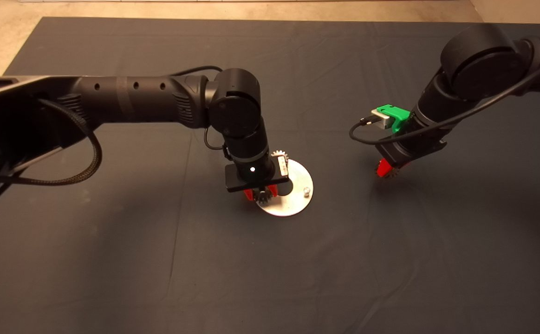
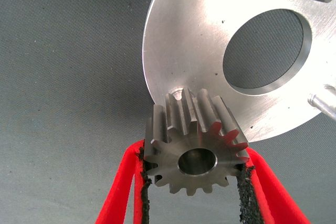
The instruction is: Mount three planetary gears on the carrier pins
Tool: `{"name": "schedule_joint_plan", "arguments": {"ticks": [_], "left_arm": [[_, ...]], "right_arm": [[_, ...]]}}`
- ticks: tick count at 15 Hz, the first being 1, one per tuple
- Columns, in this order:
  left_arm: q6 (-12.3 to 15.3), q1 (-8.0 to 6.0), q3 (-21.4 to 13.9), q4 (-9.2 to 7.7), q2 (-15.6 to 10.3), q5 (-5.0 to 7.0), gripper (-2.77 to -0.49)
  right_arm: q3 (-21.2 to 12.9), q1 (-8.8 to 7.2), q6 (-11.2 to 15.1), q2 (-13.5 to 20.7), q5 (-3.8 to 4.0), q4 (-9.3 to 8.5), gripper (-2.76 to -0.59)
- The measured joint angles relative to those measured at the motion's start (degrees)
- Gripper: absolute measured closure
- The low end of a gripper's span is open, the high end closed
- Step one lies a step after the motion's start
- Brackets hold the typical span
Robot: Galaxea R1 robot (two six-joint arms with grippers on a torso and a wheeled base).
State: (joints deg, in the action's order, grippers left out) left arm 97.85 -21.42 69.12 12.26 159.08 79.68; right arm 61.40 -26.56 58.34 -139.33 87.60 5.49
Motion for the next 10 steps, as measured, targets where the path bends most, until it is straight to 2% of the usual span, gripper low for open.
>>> {"name": "schedule_joint_plan", "arguments": {"ticks": [2, 7, 10], "left_arm": [[0.0, 0.0, -0.07, 0.22, 0.0, 0.06, -0.82], [0.0, 0.01, -2.84, 3.94, -0.04, 0.23, -0.82], [-0.01, 0.01, -3.19, 4.36, -0.22, 0.23, -0.82]], "right_arm": [[-1.24, 0.0, 0.0, 0.46, -0.06, -0.41, -0.97], [-2.99, -0.02, 0.04, 1.54, 0.02, -0.89, -0.97], [-3.38, -0.02, 0.11, 1.69, 0.06, -1.02, -0.97]]}}
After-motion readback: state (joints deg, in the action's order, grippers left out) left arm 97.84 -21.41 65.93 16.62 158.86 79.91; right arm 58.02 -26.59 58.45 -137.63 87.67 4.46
